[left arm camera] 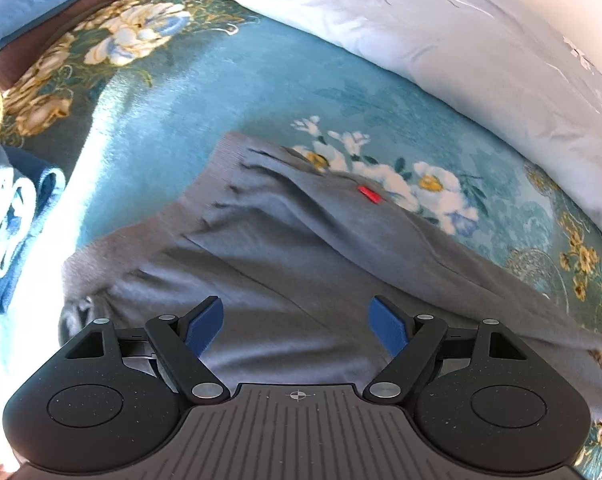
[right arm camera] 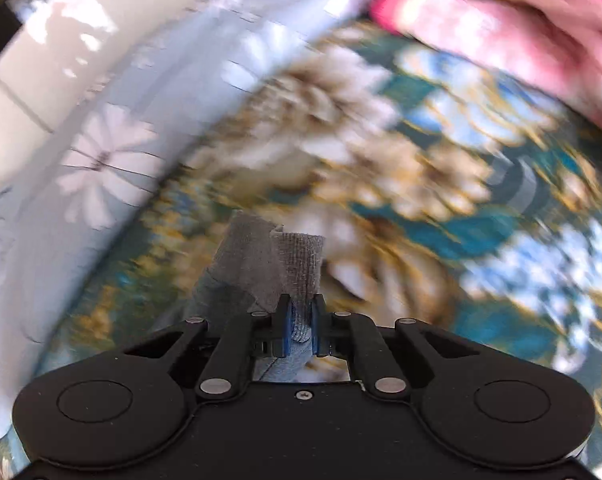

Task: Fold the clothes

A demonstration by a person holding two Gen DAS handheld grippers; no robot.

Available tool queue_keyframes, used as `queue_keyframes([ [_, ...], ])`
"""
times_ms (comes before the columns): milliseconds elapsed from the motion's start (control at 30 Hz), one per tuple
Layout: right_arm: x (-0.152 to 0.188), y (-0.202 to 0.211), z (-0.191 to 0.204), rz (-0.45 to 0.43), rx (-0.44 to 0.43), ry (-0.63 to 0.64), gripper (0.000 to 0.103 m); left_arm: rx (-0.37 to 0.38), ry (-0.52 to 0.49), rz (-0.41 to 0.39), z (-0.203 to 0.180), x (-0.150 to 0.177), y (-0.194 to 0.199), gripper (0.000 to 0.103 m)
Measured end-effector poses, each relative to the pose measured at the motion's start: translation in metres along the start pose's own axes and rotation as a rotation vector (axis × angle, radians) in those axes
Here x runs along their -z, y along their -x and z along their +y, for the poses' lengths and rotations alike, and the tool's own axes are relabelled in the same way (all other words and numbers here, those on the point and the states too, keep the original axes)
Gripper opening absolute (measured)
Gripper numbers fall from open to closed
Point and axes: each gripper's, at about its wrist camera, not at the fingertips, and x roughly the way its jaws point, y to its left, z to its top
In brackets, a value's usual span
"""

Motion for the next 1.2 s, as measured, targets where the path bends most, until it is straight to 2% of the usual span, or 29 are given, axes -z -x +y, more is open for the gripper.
queue_keyframes([
  [167, 0.016, -0.014, -0.007, 0.037, 0.051, 0.007, 0.008, -0.004, -0.026, -0.004, 0.007, -0.010, -0.010, 0.079],
  [267, 0.016, -0.011, -0.005, 0.031, 0.057, 0.009, 0.016, 0.013, -0.044, -0.011, 0.009, -0.020, -0.015, 0.079],
  [300, 0.015, -0.007, -0.005, 0.025, 0.064, 0.019, 0.020, 0.020, -0.048, -0.016, 0.010, -0.024, -0.017, 0.079],
  [467, 0.016, 0.029, 0.004, -0.036, 0.098, 0.075, 0.021, 0.038, -0.120, -0.069, 0.005, -0.045, -0.024, 0.079],
  [567, 0.021, 0.039, 0.029, -0.006, 0.008, 0.123, 0.021, 0.059, -0.156, -0.064, 0.005, -0.061, -0.033, 0.079],
  [633, 0.030, 0.033, 0.057, 0.051, -0.077, 0.156, 0.032, 0.048, -0.185, -0.070, 0.002, -0.069, -0.039, 0.079],
  [700, 0.042, 0.023, 0.089, 0.116, -0.167, 0.198, 0.033, 0.039, -0.247, -0.081, -0.003, -0.073, -0.043, 0.079],
  [800, 0.070, 0.003, 0.153, 0.214, -0.288, 0.403, 0.034, 0.028, -0.349, -0.070, -0.012, -0.075, -0.051, 0.079],
  [867, 0.097, -0.012, 0.200, 0.292, -0.351, 0.622, 0.034, 0.046, -0.385, -0.057, -0.010, -0.075, -0.058, 0.079],
  [967, 0.145, -0.024, 0.257, 0.356, -0.429, 0.978, 0.035, 0.098, -0.459, -0.045, -0.006, -0.075, -0.067, 0.079],
  [1067, 0.190, -0.030, 0.296, 0.384, -0.486, 1.279, 0.041, 0.112, -0.635, -0.065, -0.014, -0.074, -0.072, 0.080],
  [1133, 0.211, -0.033, 0.313, 0.405, -0.519, 1.398, 0.041, 0.120, -0.757, -0.088, -0.022, -0.073, -0.074, 0.079],
  [1200, 0.223, -0.038, 0.324, 0.425, -0.530, 1.463, 0.042, 0.133, -0.851, -0.101, -0.029, -0.076, -0.078, 0.080],
])
